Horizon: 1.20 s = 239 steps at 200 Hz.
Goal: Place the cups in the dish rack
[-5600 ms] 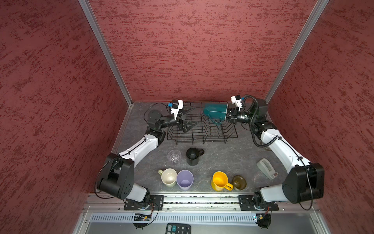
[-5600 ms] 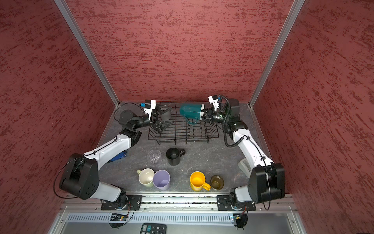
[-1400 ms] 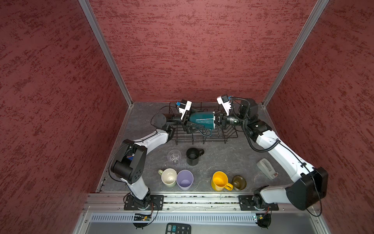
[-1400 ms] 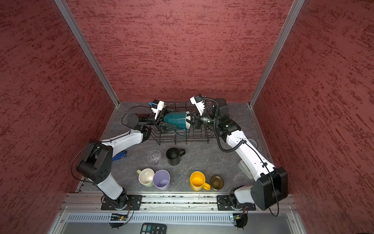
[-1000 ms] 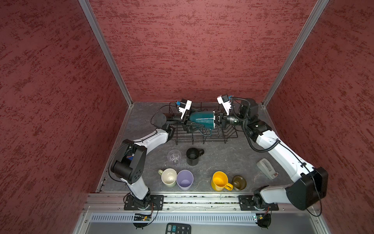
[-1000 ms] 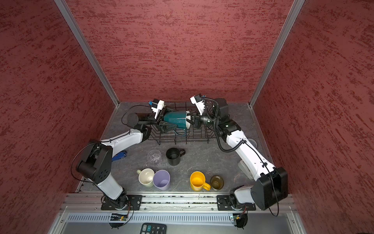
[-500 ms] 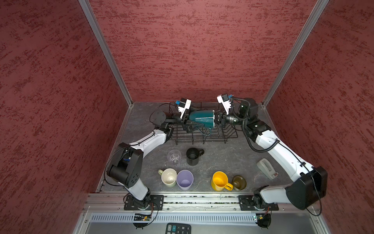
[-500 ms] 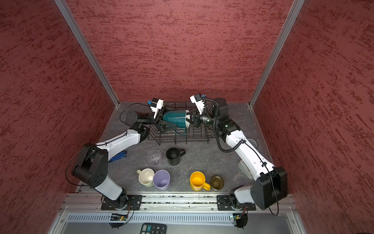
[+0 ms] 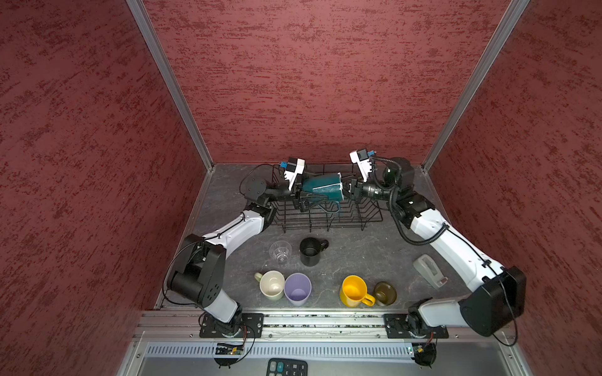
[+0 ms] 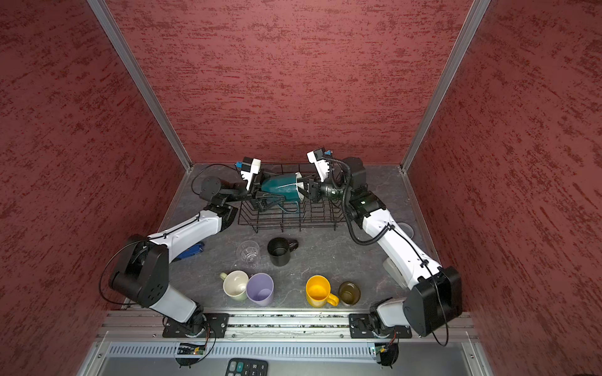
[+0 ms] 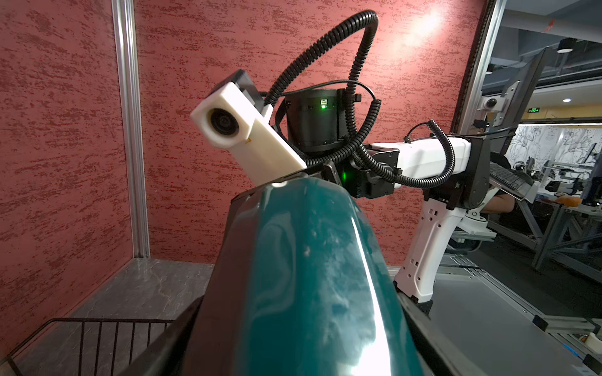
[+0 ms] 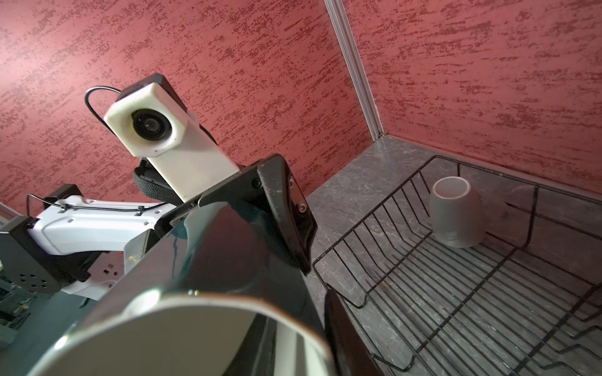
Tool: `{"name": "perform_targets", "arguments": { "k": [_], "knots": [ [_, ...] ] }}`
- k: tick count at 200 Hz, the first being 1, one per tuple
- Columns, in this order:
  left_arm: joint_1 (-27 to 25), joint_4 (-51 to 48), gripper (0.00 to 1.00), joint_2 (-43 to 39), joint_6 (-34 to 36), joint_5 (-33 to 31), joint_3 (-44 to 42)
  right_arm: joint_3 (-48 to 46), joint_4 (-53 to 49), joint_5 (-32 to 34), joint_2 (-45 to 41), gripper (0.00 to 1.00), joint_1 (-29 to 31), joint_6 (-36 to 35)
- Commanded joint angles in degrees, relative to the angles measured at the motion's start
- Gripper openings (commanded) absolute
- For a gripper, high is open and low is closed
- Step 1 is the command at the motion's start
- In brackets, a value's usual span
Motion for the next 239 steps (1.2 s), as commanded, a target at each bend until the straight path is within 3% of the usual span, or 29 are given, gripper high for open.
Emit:
{"name": "perform_targets", "arguments": {
  "k": [1, 53, 153, 184, 239],
  "knots": [
    [1.04, -0.13, 0.0, -2.48, 1.67, -5.25, 0.36, 1.34, 1.12, -1.12, -0.41, 0.16, 0.27, 1.08],
    [2.02, -2.92, 0.0, -3.17, 2.13, -6.05, 0.5, 0.81, -0.29, 1.39, -1.95, 0.4, -0.48, 0.86],
    [3.97, -23.94, 0.0, -5.72, 9.13, -12.51, 3.56, -0.49, -6.09, 16.36, -6.18, 0.98, -7.5, 4.29],
    [4.02, -37.19, 0.0, -5.61, 13.13, -16.41, 7.1, -0.79, -8.63, 21.71, -6.45, 0.99, -9.67, 5.55],
    [4.1, -57.67, 0.0, -2.5, 16.66, -26.33, 16.91, -0.69, -11.57, 24.38, -6.12, 0.99, -11.41, 5.48]
  ]
}}
